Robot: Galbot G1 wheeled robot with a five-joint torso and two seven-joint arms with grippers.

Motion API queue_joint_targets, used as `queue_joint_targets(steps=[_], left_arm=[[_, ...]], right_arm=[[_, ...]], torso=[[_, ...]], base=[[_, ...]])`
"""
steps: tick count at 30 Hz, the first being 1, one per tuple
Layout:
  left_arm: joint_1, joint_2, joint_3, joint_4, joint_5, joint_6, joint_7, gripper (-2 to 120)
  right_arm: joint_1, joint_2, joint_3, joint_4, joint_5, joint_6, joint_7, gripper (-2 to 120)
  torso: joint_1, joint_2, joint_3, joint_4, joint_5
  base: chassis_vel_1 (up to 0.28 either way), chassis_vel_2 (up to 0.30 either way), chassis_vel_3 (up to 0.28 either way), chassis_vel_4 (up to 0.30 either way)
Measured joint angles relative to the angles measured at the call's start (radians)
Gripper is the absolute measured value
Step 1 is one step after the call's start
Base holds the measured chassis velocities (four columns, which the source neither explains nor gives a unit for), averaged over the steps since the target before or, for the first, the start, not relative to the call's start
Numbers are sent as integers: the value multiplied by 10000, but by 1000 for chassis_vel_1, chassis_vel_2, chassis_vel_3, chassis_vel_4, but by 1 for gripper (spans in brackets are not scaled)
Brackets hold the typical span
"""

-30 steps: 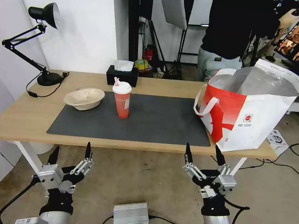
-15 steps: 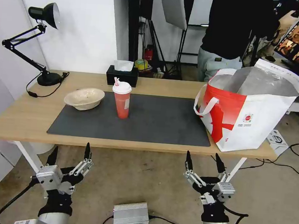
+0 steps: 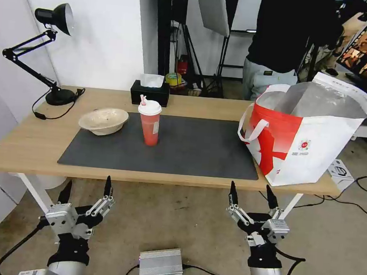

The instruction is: Pick up the trash from the table and place it into the takeout bag.

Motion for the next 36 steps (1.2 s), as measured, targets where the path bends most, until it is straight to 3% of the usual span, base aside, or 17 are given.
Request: queue_joint_targets(steps=[17, 26, 29, 36], left_arm=[[32, 3, -45, -33, -30, 6, -1, 100], [95, 3, -44, -93, -24, 9, 3, 100], [140, 4, -83, -168, -17, 10, 6, 100], [146, 2, -106, -171, 5, 10, 8, 100]], right_arm=[[7, 3, -65, 18, -32, 100, -88, 100], [695, -568, -90, 147, 633, 95, -1219, 100], [1495, -1200, -105, 206, 1719, -122, -2264, 100], [2523, -1875, -218, 309, 3067, -610, -3384, 100]], torso=[[0, 0, 0, 0, 0], [0, -1, 0, 0, 1], [0, -1, 0, 0, 1], [0, -1, 0, 1, 1]], base=[[0, 0, 0, 0], [0, 0, 0, 0], [0, 0, 0, 0], [0, 0, 0, 0]])
